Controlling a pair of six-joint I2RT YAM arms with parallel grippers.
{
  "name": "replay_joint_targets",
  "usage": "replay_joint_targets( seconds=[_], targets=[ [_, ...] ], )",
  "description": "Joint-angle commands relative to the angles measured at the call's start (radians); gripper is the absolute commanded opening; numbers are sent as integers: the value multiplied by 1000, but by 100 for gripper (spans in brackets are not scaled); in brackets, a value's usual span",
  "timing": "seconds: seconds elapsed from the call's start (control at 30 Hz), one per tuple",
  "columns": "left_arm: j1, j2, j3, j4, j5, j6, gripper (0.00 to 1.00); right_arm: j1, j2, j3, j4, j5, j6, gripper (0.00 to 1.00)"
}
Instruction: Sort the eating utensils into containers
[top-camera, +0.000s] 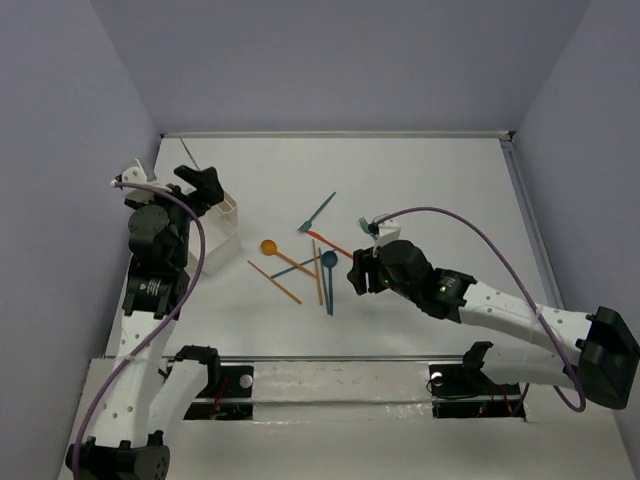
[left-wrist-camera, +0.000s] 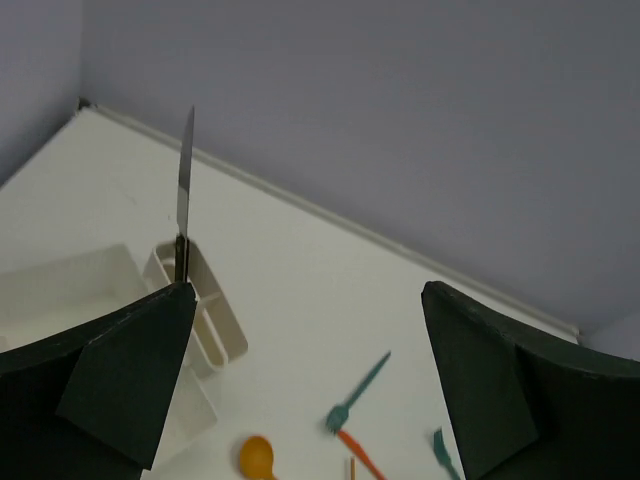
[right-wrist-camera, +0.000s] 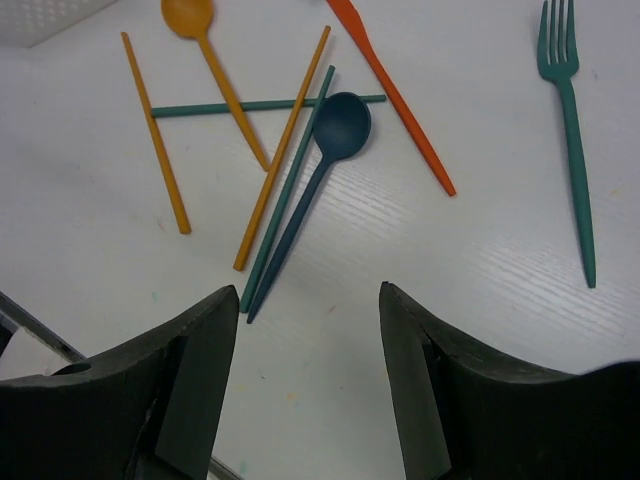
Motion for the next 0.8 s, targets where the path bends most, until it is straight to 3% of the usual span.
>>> replay_joint_targets(
  seconds=[0.0, 0.2, 0.47, 0.63, 0.77],
  targets=[
    [2, -86, -106, -136, 265, -46, 99, -4, 18, 73, -37, 39, 4, 64],
    [2, -188, -209, -166, 455, -21, 99, -25, 92, 125, -69, 20, -11, 62],
    [2, -235, -277, -163, 567, 9, 99, -91, 208, 204, -97, -61, -71, 55],
    [2, -229, -286, -135, 619, 19, 99, -205, 282, 231, -100, -240, -131, 48],
    [2, -199, -286, -103, 688, 19, 99, -269, 343, 257, -108, -313, -206, 48]
  ],
)
